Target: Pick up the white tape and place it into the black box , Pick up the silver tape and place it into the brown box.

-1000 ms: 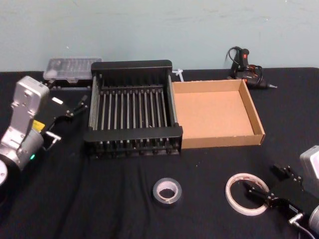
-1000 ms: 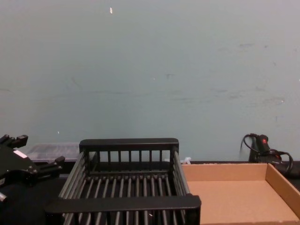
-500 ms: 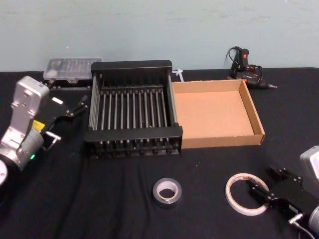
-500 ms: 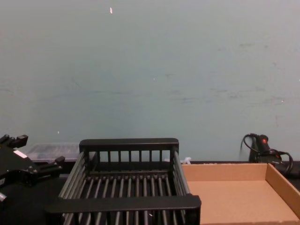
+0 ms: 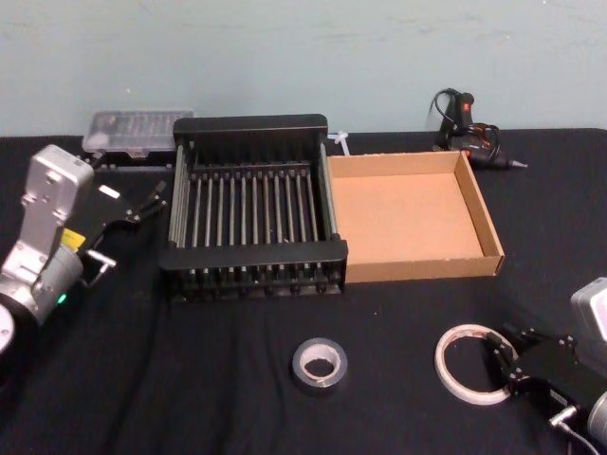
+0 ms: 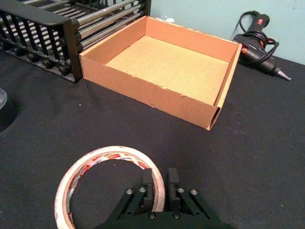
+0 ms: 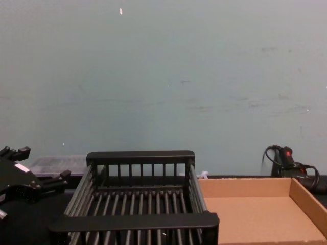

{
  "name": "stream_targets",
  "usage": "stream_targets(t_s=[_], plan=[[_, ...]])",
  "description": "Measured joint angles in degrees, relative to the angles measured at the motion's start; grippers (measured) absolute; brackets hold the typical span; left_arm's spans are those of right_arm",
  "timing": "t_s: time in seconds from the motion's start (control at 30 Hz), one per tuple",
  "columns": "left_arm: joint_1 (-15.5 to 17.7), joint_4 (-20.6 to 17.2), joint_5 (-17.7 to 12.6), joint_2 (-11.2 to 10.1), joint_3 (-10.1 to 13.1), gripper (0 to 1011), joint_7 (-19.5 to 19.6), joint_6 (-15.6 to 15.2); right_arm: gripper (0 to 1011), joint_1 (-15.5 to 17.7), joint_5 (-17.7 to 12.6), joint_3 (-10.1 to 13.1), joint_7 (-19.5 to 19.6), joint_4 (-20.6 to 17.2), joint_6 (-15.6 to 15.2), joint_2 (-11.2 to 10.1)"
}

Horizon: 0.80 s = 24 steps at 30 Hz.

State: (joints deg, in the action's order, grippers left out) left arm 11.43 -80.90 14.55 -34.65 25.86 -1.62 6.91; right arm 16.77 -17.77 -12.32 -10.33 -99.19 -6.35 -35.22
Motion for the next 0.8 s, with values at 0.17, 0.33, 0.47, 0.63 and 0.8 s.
stream_targets(t_s=[0.17,0.33,0.47,0.63,0.8], plan=[[0.0,0.0,0.0,0.0,0.0,1001,0.0,0.0,104,0.0,-0.02,0.0,0.01,0.0,0.0,0.0],[0.0,0.0,0.0,0.0,0.0,1001,0.0,0.0,96,0.0,-0.02,0.0,0.01,0.0,0.0,0.0],[0.0,0.0,0.0,0.0,0.0,1001,0.0,0.0,96,0.0,-0.02,0.0,0.01,0.0,0.0,0.0],[0.0,0.0,0.0,0.0,0.0,1001,0.0,0.0,95,0.0,-0.02,0.0,0.0,0.0,0.0,0.0],[0.0,0.0,0.0,0.0,0.0,1001,0.0,0.0,95,0.45,0.14,0.81,-0.4,-0.24,0.29,0.57]])
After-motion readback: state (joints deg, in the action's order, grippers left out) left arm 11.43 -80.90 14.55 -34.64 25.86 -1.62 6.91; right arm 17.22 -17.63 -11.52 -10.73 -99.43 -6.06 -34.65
